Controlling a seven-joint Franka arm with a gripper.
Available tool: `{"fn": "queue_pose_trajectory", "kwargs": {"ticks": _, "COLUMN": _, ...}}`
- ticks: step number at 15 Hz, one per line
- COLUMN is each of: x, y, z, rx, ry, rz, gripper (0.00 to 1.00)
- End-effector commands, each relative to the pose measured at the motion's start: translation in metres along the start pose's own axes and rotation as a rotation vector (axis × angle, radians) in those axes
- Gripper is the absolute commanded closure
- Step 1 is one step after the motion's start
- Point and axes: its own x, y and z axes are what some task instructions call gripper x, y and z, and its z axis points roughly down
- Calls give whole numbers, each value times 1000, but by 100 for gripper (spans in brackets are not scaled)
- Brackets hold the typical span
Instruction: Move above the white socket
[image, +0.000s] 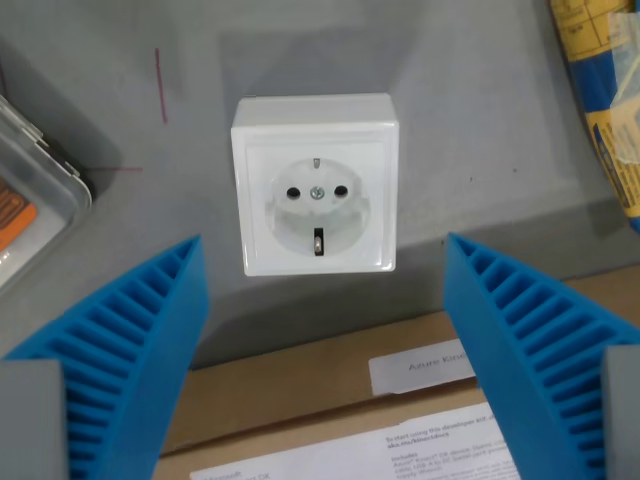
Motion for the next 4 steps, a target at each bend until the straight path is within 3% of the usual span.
{"fn": "queue_pose_trajectory", "kwargs": {"ticks": 1, "x": 10, "y": 4, "z": 3, "rx": 52, "ry": -19, "rz": 4, "gripper": 0}}
{"fn": "queue_pose_trajectory", "kwargs": {"ticks": 4, "x": 11, "y": 4, "z": 5, "rx": 53, "ry": -16, "rz": 4, "gripper": 0}}
